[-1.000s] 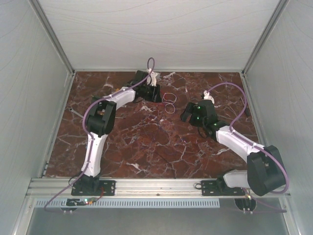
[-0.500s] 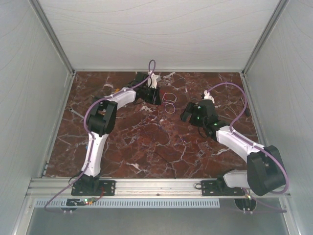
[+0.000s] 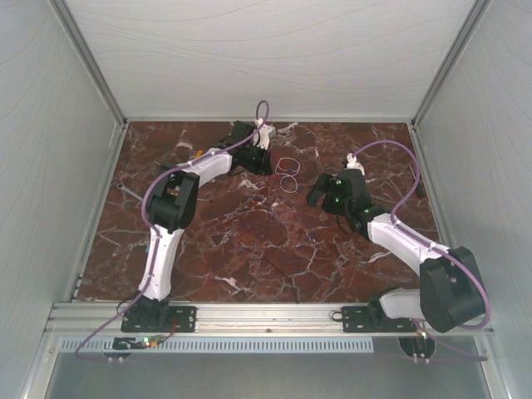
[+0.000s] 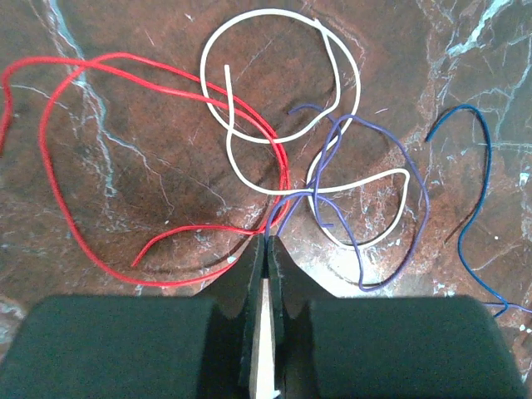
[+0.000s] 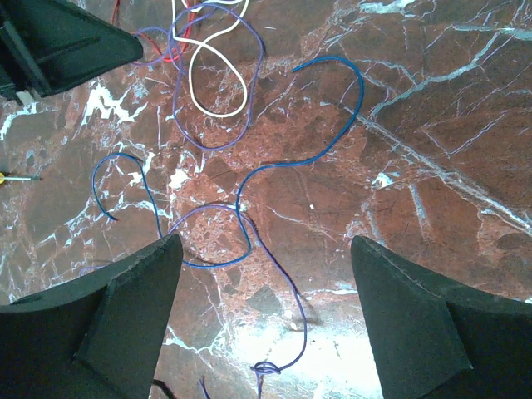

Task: Zip-tie the wires
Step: Pick up the cable at the center of the board.

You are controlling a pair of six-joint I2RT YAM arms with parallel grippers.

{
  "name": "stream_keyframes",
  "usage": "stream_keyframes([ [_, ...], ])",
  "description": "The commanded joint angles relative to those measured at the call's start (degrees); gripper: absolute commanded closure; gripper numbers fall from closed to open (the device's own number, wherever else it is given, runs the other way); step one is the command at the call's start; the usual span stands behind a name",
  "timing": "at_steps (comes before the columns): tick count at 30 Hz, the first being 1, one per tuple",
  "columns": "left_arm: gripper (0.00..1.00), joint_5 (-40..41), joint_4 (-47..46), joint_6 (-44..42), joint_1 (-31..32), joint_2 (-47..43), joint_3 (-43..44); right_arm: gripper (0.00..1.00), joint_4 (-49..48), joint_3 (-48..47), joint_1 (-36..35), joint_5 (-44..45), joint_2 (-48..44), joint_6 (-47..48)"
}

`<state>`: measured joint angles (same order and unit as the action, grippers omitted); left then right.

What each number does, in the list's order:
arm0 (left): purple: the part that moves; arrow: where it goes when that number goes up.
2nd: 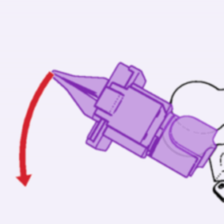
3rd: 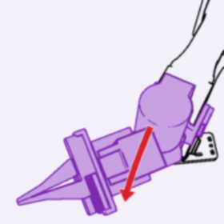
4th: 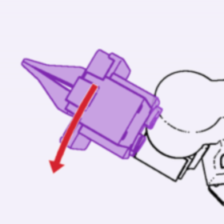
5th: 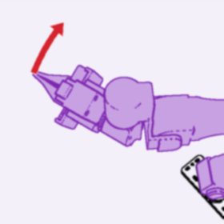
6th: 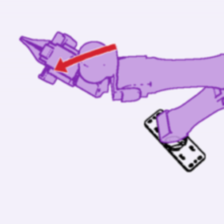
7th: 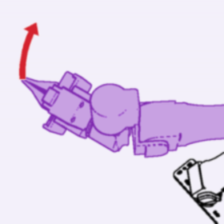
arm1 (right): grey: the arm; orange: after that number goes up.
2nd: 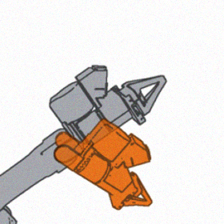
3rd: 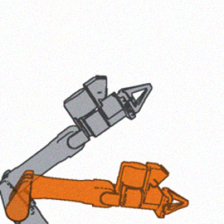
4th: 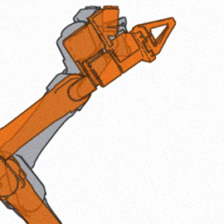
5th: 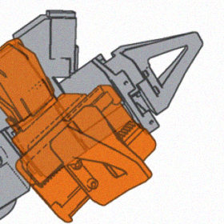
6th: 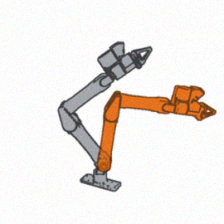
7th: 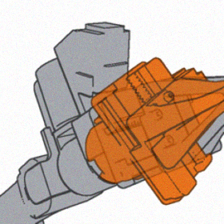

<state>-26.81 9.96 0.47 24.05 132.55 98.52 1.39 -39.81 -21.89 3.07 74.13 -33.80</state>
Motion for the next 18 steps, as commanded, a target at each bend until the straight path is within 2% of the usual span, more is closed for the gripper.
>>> stream_keyframes([
  [1, 1.0, 3.37, -1.27, -3.93, 0.03, -6.04, 2.63, 0.2, -2.52, 0.77, 0.53, -0.23, 0.01, -0.39],
  [8, 1.0, 8.85, 4.55, -4.4, 0.03, -11.25, 9.58, 0.2, -2.62, 0.85, 0.57, -0.29, 0.14, -0.39],
  [18, 1.0, 17.65, 8.64, 1.75, -0.01, -18.44, 21.24, 0.2, -2.61, 0.88, 0.55, 0.1, -0.02, -0.22],
])
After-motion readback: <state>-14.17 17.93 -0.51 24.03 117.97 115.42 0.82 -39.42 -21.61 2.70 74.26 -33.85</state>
